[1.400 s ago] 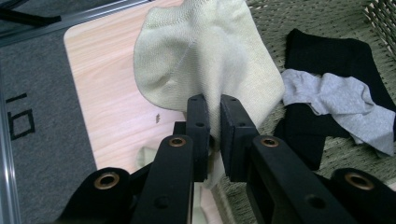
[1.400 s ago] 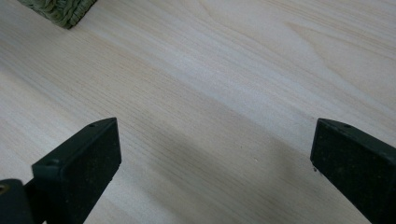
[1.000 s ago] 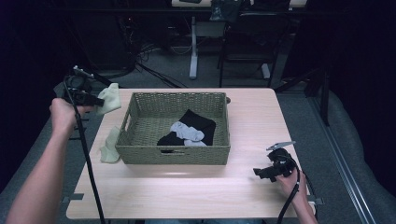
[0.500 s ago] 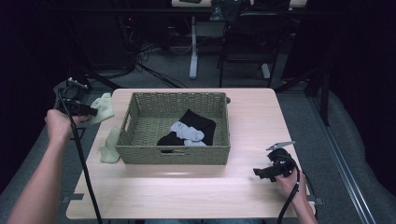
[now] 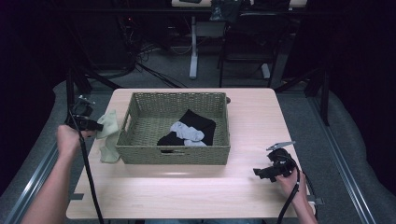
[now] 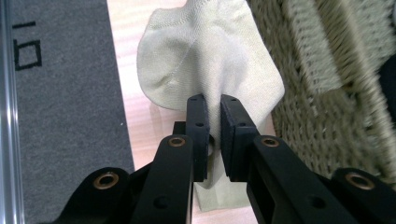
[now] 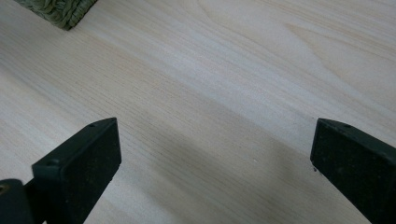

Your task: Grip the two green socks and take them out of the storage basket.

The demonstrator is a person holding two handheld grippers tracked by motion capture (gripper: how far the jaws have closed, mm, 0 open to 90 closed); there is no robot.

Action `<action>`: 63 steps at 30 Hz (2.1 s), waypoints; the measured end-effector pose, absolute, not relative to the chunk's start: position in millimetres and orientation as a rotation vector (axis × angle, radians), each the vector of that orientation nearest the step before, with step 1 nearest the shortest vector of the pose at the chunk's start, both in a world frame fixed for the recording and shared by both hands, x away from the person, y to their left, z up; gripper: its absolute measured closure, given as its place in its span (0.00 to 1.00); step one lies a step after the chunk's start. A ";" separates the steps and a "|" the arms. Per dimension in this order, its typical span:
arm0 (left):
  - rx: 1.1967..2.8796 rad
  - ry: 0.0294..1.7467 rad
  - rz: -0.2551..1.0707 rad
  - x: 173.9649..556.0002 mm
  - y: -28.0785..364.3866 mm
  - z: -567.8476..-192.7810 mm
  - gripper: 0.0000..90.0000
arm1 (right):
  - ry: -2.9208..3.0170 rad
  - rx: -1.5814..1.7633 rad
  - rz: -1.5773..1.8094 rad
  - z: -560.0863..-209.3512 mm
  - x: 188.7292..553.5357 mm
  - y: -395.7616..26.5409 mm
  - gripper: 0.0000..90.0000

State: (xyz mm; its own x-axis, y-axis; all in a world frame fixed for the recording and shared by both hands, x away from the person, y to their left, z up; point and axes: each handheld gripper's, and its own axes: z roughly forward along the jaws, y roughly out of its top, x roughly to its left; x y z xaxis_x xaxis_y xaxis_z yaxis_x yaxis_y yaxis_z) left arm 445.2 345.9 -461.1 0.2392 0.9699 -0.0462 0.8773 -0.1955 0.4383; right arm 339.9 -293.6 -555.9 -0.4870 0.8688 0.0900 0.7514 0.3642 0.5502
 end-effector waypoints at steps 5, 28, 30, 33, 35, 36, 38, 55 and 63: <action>2.149 1.711 0.292 442.4 344.3 -479.0 0.92 | 2.410 1.459 0.796 -556.2 339.9 -293.5 0.01; 2.045 1.731 0.264 416.0 352.8 -498.4 0.25 | 2.410 1.452 0.801 -555.1 339.5 -294.1 0.00; 2.049 1.724 0.293 410.1 353.3 -494.9 0.19 | 2.404 1.458 0.818 -555.2 339.4 -293.7 0.00; 2.050 1.700 0.314 396.5 351.2 -489.6 0.17 | 2.405 1.456 0.815 -555.1 339.2 -293.5 0.00; 2.042 1.692 0.327 392.3 350.5 -489.0 0.16 | 2.404 1.453 0.817 -554.6 339.0 -293.4 0.00; 2.052 1.691 0.346 386.6 349.2 -487.4 0.15 | 2.403 1.451 0.818 -554.6 338.9 -293.4 0.00; 2.050 1.682 0.366 379.0 347.3 -485.9 0.13 | 2.407 1.451 0.816 -554.6 339.1 -293.3 0.00; 2.111 1.612 0.454 320.3 318.9 -497.1 0.01 | 2.414 1.437 0.797 -555.1 338.9 -292.0 0.00; 2.122 1.618 0.429 298.7 310.8 -518.3 0.00 | 2.416 1.429 0.792 -555.0 338.8 -291.8 0.00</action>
State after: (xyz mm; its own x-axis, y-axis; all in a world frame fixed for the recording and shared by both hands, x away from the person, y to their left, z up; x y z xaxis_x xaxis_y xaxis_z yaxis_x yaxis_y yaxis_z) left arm 298.7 310.8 -518.3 0.2691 0.9630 -0.0169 0.8280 -0.2223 0.5148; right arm 338.8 -291.8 -555.0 -0.5010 0.8620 0.0776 0.7408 0.3808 0.5534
